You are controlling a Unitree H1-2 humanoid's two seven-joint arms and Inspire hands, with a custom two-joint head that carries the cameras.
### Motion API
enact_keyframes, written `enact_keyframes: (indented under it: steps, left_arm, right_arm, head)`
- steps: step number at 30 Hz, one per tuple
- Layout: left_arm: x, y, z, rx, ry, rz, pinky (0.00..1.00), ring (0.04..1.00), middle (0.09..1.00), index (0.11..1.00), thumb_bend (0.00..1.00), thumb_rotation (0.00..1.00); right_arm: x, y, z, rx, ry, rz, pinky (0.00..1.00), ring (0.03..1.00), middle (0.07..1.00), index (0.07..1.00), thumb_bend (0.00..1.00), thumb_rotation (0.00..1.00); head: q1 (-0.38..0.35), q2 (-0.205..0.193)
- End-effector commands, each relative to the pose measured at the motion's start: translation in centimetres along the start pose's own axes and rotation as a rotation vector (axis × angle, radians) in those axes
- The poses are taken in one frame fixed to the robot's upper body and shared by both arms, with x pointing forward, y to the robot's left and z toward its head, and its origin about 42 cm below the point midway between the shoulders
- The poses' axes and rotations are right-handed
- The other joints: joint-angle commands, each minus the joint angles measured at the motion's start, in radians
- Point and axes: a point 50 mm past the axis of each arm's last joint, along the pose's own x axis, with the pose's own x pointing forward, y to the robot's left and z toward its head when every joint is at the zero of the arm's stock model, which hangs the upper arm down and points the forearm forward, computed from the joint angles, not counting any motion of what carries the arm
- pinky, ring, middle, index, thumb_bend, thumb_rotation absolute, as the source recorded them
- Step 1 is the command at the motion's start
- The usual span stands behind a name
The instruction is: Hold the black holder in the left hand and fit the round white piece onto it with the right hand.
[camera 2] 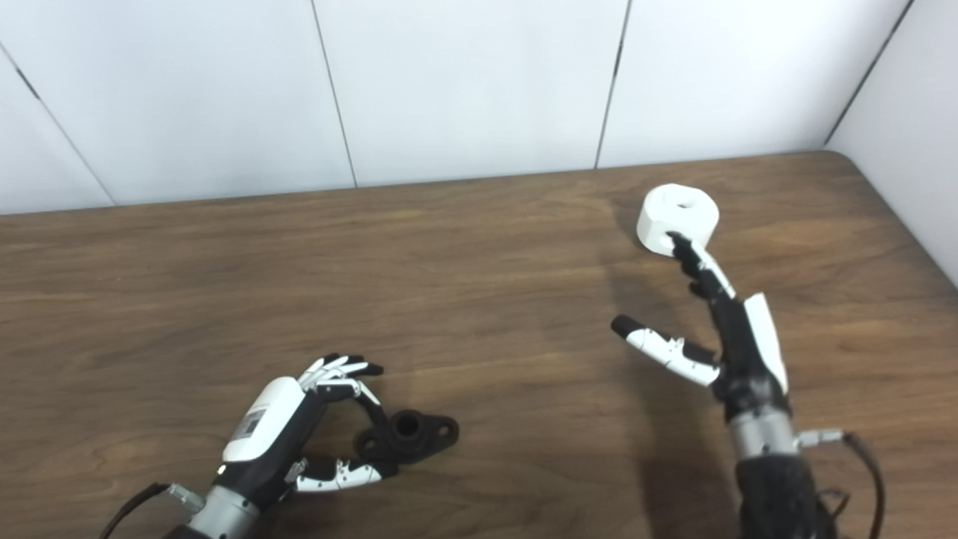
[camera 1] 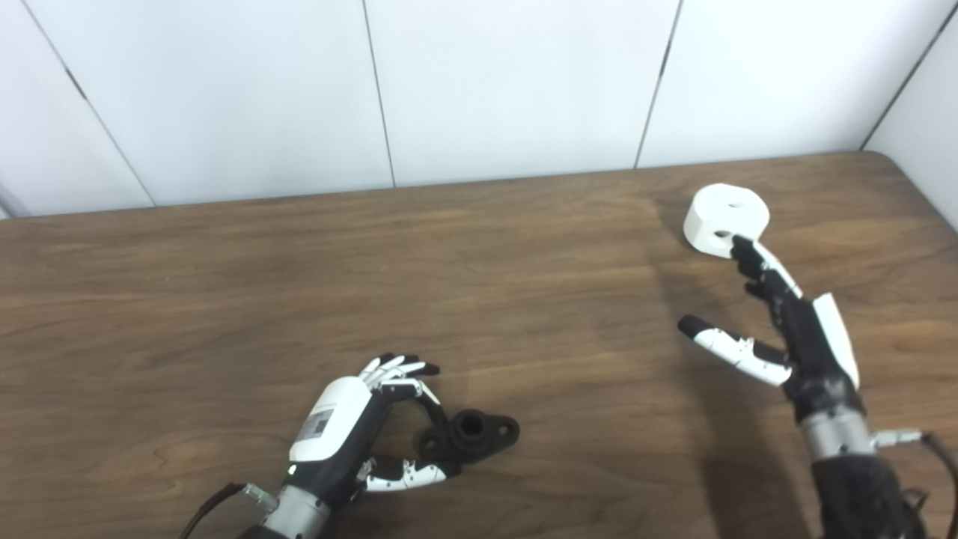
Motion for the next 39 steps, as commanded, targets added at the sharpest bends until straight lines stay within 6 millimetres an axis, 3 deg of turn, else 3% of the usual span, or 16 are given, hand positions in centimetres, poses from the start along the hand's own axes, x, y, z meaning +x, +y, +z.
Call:
enact_keyframes:
  steps: [1,12,17,23,39]
  left_arm:
    - [-0.9,-1.3,-1.6,0.007,0.075,-0.077,0.92,0.899,0.822,0.487,0.52,0.04]
    - [-1.2,-1.0,-2.0,0.007,0.076,-0.076,0.92,0.889,0.818,0.487,0.52,0.04]
    - [-1.2,-0.9,-2.1,0.003,0.074,-0.076,0.91,0.888,0.815,0.487,0.52,0.04]
    - [-1.3,-0.8,-2.0,0.006,0.068,-0.073,0.91,0.884,0.811,0.487,0.52,0.04]
    - [-1.7,-0.5,-1.8,-0.013,0.072,-0.072,0.91,0.888,0.813,0.487,0.52,0.04]
  right_arm:
    - [1.4,-1.3,1.3,-0.041,-0.052,-0.043,0.91,0.898,0.893,0.876,0.72,0.40]
    - [7.7,-5.0,1.8,-0.232,-0.050,-0.076,0.95,0.969,0.946,0.887,0.78,0.32]
    - [10.8,-6.0,1.8,-0.319,-0.051,-0.056,0.93,0.977,0.959,0.885,0.80,0.35]
    - [13.4,-6.2,0.8,-0.350,-0.013,-0.049,0.90,0.999,0.981,0.884,0.82,0.32]
    - [17.7,-5.7,-0.6,-0.428,0.081,0.017,0.88,1.000,0.971,0.856,0.86,0.23]
  head:
    - [-0.013,-0.003]
    - [-0.102,-0.016]
    - [-0.126,-0.021]
    - [-0.154,-0.027]
    - [-0.144,-0.018]
